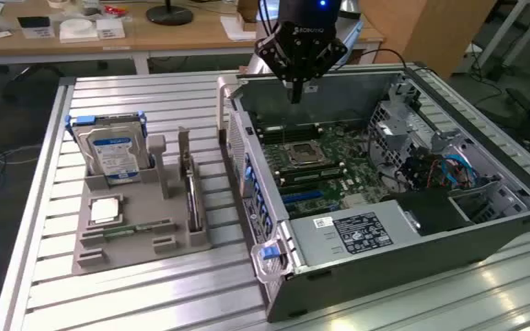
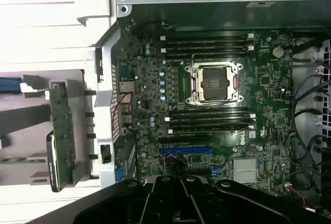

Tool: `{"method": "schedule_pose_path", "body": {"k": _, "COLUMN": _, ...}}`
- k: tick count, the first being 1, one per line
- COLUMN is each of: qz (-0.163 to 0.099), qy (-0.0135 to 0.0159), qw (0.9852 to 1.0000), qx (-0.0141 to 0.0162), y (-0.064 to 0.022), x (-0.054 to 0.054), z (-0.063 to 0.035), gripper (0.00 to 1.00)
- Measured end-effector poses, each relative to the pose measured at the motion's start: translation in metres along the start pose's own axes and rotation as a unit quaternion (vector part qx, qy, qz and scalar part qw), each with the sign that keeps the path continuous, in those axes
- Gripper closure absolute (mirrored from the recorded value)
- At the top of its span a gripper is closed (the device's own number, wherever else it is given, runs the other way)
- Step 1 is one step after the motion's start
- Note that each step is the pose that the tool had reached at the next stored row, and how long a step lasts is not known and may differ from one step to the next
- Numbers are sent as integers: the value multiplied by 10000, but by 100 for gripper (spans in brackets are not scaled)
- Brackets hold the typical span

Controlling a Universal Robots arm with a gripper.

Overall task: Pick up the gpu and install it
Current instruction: 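Reach for the gpu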

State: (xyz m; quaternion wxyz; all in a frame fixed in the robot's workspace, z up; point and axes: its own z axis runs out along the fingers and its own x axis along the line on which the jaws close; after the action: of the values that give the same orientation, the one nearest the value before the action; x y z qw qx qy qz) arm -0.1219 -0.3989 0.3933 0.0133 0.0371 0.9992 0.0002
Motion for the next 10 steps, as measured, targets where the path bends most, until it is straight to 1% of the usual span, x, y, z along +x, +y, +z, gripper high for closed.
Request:
{"method": "schedule_pose_path", "body": {"k": 1, "qz": 0, "qy": 0, "qw": 10000, "qx": 0, "y": 0, "x": 0, "z": 0, "gripper": 89}}
{"method": "schedule_pose_path", "body": {"k": 3, "qz": 0, "qy": -1, "qw": 10000, "qx": 12, "y": 0, "x": 0, "z": 0, "gripper": 89}}
{"method": "schedule_pose_path", "body": {"k": 10, "qz": 0, "qy": -1, "qw": 10000, "qx": 15, "y": 0, "x": 1, "z": 0, "gripper": 89}}
